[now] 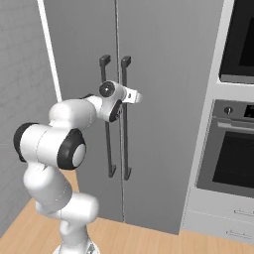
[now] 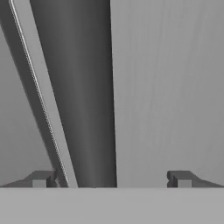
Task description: Grab a lemon wedge from the fridge and one ice cube from the ice bowl, and put them in the glass of lemonade.
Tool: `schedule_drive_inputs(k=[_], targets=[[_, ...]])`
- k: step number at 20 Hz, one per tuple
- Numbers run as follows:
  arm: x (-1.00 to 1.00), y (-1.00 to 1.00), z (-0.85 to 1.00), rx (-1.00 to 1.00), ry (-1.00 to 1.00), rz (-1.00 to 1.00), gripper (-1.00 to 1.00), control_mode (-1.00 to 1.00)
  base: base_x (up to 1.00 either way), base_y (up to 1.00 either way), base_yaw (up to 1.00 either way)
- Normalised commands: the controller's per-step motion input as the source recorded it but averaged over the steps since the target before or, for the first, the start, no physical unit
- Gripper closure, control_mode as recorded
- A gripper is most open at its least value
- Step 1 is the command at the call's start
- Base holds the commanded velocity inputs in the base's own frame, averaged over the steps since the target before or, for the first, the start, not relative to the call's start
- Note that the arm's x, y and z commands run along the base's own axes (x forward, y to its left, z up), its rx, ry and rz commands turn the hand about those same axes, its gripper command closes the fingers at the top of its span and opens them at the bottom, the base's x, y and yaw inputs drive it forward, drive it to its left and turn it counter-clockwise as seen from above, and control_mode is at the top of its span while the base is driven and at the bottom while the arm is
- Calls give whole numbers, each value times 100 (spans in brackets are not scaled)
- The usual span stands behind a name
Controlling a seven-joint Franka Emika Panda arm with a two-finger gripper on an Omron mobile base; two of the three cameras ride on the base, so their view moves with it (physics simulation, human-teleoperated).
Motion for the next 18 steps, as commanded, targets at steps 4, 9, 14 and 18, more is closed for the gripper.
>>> schedule_drive_inputs(k=[4,9,14,18], targets=[[66,-38,-33,0,-3,0,-100,-100,0,0,0],[56,-16,-15,0,0,0,100,-100,0,0,0],[-6,-4,0,0,9,0,100,-100,0,0,0],[-74,-21,4,0,20,0,100,-100,0,0,0]])
